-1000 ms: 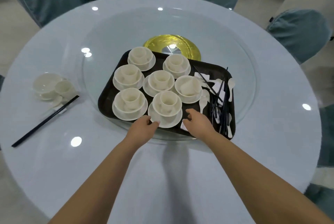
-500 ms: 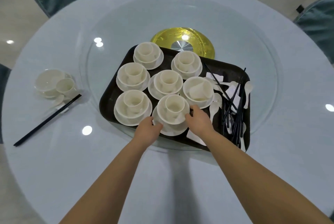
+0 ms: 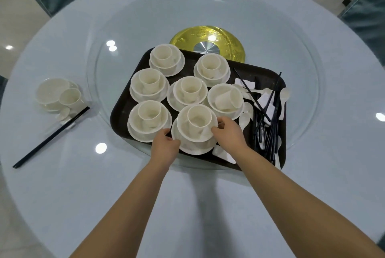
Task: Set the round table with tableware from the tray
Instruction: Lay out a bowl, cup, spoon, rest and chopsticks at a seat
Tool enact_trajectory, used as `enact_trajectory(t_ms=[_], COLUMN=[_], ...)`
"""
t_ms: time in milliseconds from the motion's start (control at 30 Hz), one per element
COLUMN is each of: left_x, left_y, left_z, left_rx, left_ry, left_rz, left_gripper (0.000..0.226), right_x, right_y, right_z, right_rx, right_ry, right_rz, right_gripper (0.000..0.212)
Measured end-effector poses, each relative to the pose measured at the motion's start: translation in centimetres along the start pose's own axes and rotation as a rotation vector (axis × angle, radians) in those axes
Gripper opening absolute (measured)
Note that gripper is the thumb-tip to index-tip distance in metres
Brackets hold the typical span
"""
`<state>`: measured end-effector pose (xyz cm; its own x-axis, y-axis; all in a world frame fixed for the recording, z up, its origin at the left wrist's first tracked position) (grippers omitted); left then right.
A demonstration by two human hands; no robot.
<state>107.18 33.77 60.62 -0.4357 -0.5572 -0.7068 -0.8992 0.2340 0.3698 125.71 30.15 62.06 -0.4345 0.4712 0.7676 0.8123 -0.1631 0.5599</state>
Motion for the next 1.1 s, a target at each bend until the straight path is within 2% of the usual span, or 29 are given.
enact_trajectory(t_ms=[100,300,500,700,867,967,1100], left_x=[0.8,4.3,10.2,15.7,17.7,17.8,17.7], left_y=[1.0,4.0,7.6,9.2,10.6,11.3,11.8], left_z=[-1.6,-4.8,-6.8,-8.4,-8.6,-8.3,-7.7], left_rx=[-0.002,-0.074,-0.166,-0.166,-0.145,-0.126,-0.074], left_ry=[-0.057,-0.105,-0.028,0.111,0.125,0.115,0.067], left_rz=[0.003,0.007,0.038,0.044,0.002,-0.021,-0.076], left_gripper=[0.033,0.026,0.033,0.044,0.049,0.054,0.049], right_x=[0.3,0.4,0.1,-0.8,-1.0,-0.7,-0.5], right_y=[0.0,-2.0,-7.4,-11.8,-13.5,-14.3,-14.7], right_z=[-1.6,-6.1,-10.8,-13.6,-14.2,-14.1,-13.8], right_rx=[-0.002,0.062,0.205,0.305,0.355,0.364,0.352], right_ry=[0.027,0.060,0.055,0.004,0.009,0.016,0.018], right_rz=[0.037,0.010,-0.048,-0.129,-0.156,-0.176,-0.177], right_gripper=[0.018,0.016,0.019,0.019,0.017,0.023,0.030])
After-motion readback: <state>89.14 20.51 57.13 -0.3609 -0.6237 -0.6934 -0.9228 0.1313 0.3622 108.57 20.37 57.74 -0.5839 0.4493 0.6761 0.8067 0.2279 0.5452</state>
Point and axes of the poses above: each hand's wrist, its own z-axis towards the middle knuckle, its own y-axis out of the back of the hand, x = y × z, the point moved 1 cm from there along z, towards the middle knuckle, and after that the axes turned 6 degrees about y, right-handed, at the moved point
